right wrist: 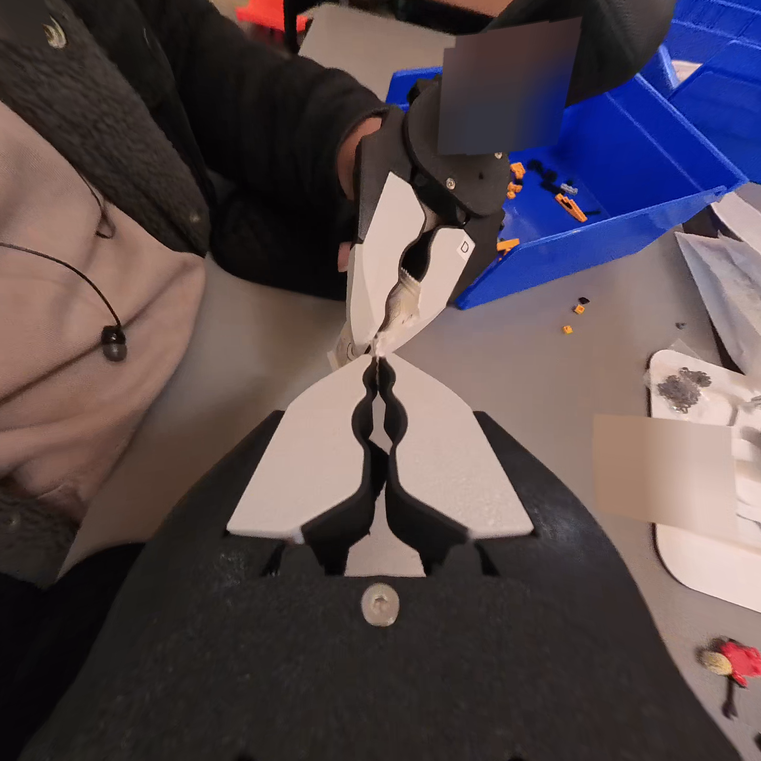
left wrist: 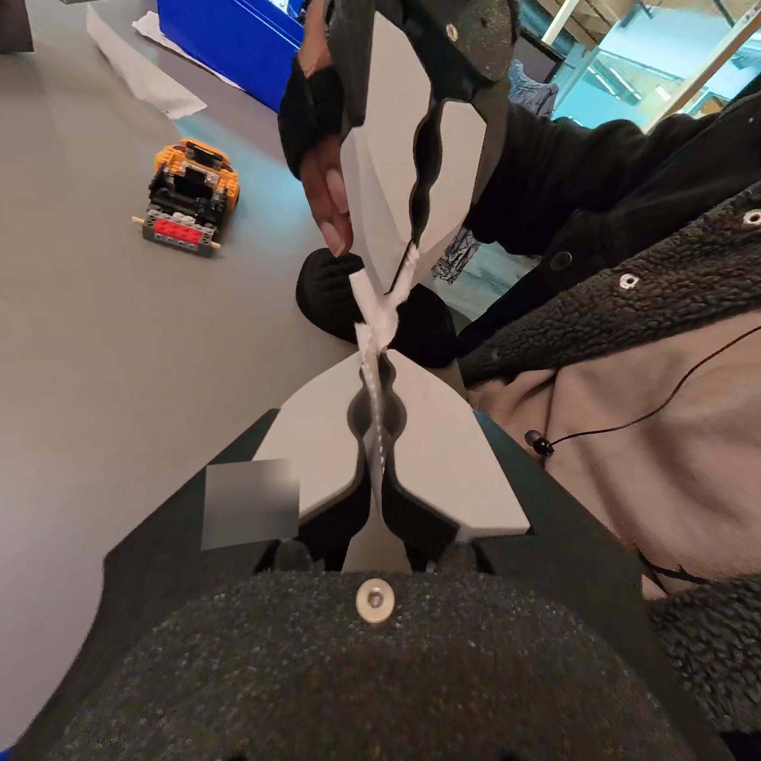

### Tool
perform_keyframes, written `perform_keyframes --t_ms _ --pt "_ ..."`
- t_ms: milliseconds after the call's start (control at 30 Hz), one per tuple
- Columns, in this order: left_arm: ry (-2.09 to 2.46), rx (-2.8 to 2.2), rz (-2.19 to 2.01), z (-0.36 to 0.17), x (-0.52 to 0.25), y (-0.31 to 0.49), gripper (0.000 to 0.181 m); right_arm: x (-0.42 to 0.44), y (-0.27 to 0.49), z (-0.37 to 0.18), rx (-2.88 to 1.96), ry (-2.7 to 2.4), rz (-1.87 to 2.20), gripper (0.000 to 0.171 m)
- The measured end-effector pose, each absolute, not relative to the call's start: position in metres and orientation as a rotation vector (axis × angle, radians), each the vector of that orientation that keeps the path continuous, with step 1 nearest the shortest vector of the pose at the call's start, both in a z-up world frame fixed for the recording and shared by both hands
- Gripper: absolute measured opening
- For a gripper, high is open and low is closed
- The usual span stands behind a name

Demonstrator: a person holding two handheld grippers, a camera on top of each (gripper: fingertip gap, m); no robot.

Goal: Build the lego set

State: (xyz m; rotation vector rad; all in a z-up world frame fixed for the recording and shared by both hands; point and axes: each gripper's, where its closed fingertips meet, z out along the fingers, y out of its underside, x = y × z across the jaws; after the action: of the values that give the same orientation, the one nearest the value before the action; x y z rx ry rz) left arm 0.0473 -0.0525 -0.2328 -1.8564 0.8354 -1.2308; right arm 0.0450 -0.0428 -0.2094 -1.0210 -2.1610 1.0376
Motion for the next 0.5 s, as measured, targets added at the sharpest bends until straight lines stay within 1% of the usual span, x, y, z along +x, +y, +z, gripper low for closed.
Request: perform_keyframes --t_ms 233,500 --pt "0.856 -1.816 -1.231 -0.225 0.048 -0.056 0.001 0.049 -0.040 -0.198 -1.141 -2.040 1.258 0.000" --pt "0.881 -1.808 -1.200 -0.224 0.046 -0.058 0.001 0.056 -0.039 -0.199 -1.169 -2.003 1.340 0.000"
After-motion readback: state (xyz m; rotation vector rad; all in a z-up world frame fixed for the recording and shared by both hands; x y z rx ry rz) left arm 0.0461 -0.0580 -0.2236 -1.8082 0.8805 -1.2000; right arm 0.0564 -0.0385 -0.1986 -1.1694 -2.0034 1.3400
